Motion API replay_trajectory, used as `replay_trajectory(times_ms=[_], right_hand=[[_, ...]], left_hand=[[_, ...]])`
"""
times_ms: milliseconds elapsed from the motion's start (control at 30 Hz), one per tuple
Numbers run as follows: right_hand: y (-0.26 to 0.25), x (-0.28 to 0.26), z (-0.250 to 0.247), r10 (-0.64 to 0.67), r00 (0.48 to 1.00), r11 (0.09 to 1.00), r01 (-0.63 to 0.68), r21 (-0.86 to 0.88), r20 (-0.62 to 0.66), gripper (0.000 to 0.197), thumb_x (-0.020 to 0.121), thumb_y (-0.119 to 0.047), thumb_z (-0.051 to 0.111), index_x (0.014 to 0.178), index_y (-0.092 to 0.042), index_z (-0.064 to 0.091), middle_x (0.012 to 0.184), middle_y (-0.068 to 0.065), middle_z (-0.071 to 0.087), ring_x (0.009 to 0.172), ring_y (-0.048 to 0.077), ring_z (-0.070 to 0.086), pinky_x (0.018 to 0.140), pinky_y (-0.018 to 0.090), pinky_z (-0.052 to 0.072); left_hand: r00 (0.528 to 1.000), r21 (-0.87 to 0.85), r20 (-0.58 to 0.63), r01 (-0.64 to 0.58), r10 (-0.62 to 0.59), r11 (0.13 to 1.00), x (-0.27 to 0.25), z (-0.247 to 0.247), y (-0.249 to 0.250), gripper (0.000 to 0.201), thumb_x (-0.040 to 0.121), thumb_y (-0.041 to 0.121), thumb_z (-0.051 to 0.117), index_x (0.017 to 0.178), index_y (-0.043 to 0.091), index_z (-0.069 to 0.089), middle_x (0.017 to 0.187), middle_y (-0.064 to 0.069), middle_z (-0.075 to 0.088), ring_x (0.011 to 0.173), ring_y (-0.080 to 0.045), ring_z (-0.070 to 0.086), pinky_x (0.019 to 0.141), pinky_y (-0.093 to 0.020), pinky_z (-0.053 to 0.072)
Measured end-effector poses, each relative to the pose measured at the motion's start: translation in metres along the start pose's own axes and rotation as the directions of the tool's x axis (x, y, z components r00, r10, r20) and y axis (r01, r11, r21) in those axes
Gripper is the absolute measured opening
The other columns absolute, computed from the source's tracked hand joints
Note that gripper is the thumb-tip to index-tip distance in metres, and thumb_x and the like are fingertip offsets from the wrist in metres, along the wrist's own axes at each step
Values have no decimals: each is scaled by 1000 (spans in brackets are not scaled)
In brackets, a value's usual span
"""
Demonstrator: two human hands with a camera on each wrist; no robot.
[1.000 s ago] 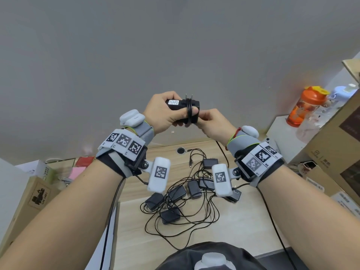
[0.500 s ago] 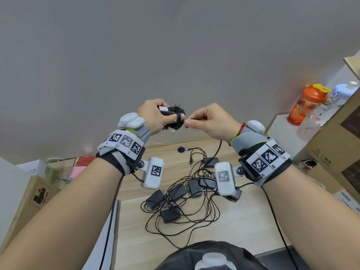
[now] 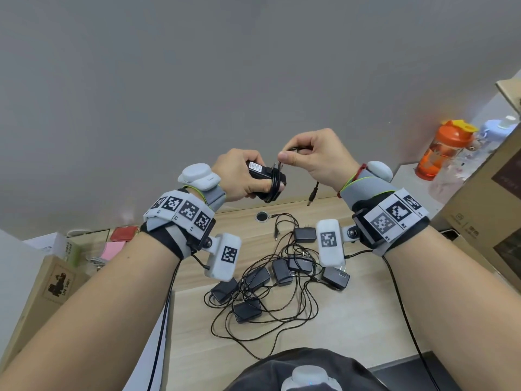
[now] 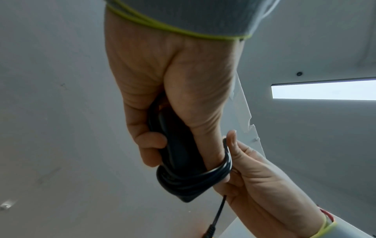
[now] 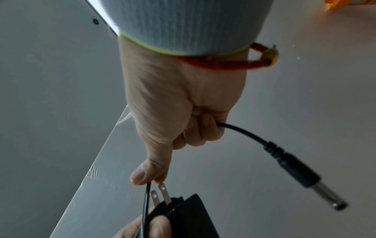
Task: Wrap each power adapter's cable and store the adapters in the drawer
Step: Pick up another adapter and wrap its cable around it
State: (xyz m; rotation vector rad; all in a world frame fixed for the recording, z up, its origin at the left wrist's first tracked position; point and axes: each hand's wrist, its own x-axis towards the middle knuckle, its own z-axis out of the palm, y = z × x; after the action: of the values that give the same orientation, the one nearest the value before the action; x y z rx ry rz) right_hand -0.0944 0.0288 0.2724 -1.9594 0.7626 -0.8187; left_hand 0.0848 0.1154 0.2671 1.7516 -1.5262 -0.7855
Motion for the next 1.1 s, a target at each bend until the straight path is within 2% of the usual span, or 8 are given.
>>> replay_trajectory(times_ms=[167,367,467,533,667,867,1033,1100], right_hand=[[6,-1,2,-8,1000,1000,9,20,-28,9,87,-16,72,80,-10,71,70,-3,65,64,0,56,71,15,48],[15,-7,10,69,997,998,-69,0,-27,30,100,-24,54,84,-1,67,44,-17,43,43,0,37,51,13,29],[24,-9,19,102,995,995,-102,-11,-14,44,100,-30,53,84,9,62,56,-8,35,48,3,26,51,22,23],[28,-11,25,127,992,992,-127,-1,10,45,100,-35,52,81,5,63,61,-1,33,50,7,25,52,24,22],[31,-16,36,149,985,989,-150,3,85,33,97,-43,55,78,-25,75,56,-6,34,49,13,27,49,25,23],[24,-22,44,134,985,977,-113,-180,108,22,98,-33,56,103,-25,76,45,-11,41,42,2,37,50,16,31],[14,-24,44,88,991,965,-58,-256,106,33,96,-31,61,73,-10,71,50,-8,53,43,3,42,53,13,36],[7,-23,43,84,993,971,-63,-231,81,24,94,-27,64,78,-12,74,53,-8,60,41,2,46,53,12,42]], left_hand=[[998,-128,59,-19,27,992,-1,2,5,43,62,38,91,73,14,57,64,-10,69,51,-21,60,52,-31,47],[998,-319,1,-62,66,946,-3,4,13,35,68,23,87,76,9,56,63,-12,66,54,-27,60,47,-26,45],[996,-390,-49,-84,71,917,-3,4,17,36,66,28,85,75,10,55,61,-10,67,52,-26,60,46,-25,44],[994,-423,-87,-90,59,902,-3,4,20,36,70,27,83,79,7,54,59,-7,67,50,-23,59,47,-24,43],[985,-479,-171,-101,20,872,0,4,18,32,78,18,81,83,4,53,57,-9,65,46,-23,56,45,-24,42],[959,-512,-271,-68,-85,856,6,3,7,32,76,23,83,74,12,54,59,-7,66,47,-23,58,47,-28,44],[935,-469,-324,-28,-142,883,11,-3,-4,36,73,25,86,78,8,54,62,-10,66,44,-19,59,44,-25,44],[937,-417,-319,-6,-140,909,12,-5,-9,38,72,28,87,75,10,53,66,-13,66,45,-18,60,43,-24,45]])
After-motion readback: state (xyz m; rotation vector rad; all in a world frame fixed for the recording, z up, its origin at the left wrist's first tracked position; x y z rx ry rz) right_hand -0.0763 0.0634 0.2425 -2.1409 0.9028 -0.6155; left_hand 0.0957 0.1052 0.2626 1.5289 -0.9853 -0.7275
